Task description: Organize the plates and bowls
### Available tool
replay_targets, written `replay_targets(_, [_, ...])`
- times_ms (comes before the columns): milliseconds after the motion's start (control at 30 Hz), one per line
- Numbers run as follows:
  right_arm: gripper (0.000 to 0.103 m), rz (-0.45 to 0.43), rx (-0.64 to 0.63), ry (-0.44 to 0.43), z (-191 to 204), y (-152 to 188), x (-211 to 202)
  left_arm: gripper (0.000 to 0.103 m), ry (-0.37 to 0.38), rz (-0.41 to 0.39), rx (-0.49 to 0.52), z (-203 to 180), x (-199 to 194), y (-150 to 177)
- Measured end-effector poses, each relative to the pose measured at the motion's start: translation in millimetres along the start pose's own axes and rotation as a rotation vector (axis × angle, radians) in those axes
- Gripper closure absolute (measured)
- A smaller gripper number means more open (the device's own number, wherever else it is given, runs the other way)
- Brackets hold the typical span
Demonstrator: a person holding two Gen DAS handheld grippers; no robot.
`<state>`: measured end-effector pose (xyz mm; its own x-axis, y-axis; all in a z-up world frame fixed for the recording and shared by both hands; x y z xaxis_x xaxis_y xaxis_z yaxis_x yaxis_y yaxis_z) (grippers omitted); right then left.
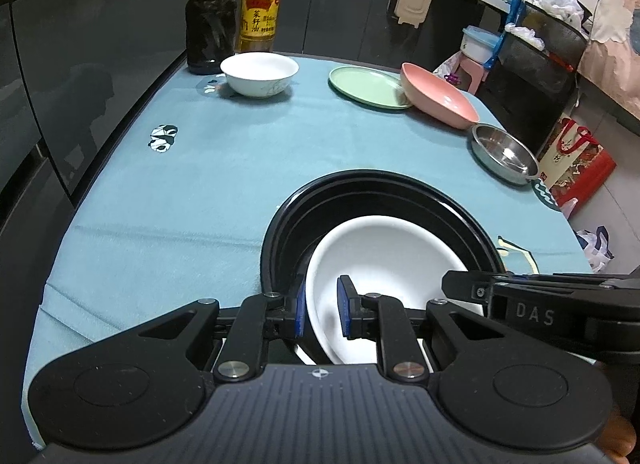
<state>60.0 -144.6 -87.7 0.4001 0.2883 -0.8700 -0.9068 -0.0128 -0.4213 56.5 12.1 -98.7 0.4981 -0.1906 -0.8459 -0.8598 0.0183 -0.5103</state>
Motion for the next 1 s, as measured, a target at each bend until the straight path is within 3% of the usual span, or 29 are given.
replay_targets(533, [0.094,-0.021,0.021,-0.008,-6.9,1.1,-5.6,0.089,0.022,-0.027,-0.041,15.2,-12.6,-2.1])
replay_targets(1000, [0.094,-0.077,0.002,0.011,-11.8,-31.8,-12.8,0.086,-0.043,-0.095,-0.119,40.5,-20.3,-38.4])
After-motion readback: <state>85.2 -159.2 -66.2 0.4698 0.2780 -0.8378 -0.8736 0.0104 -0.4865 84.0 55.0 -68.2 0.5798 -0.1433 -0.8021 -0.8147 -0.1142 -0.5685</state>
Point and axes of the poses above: each gripper's, at about its wrist camera, not at the fingertips, and x roughly the way its jaws point, z to its left, y to its underside, the point moved 6 cm from there along x, roughly the way its jaws point, and after that the axes turned 11 degrees about z, right-handed, at the moved point
